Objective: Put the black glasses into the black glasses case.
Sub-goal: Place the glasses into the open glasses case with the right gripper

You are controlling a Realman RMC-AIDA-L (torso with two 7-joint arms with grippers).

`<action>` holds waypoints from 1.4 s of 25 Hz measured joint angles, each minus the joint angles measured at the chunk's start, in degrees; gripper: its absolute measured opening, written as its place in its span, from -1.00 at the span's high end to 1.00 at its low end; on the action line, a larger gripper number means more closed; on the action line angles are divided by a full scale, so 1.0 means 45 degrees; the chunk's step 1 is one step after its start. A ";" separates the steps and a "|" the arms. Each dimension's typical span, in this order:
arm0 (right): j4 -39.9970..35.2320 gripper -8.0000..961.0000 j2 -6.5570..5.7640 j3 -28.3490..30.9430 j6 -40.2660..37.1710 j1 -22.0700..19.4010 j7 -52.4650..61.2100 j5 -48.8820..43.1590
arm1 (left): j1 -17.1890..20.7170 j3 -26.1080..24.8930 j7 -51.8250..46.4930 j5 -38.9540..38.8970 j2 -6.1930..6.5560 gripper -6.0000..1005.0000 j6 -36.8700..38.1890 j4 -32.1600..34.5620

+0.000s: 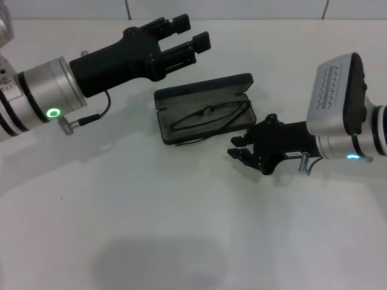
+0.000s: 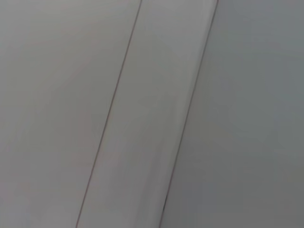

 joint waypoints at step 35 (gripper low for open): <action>0.0957 0.62 0.0086 -0.1963 0.2951 0.2009 0.0857 0.0638 | -0.0188 0.0025 0.0324 -0.0044 -0.0035 -0.41 0.0120 0.0029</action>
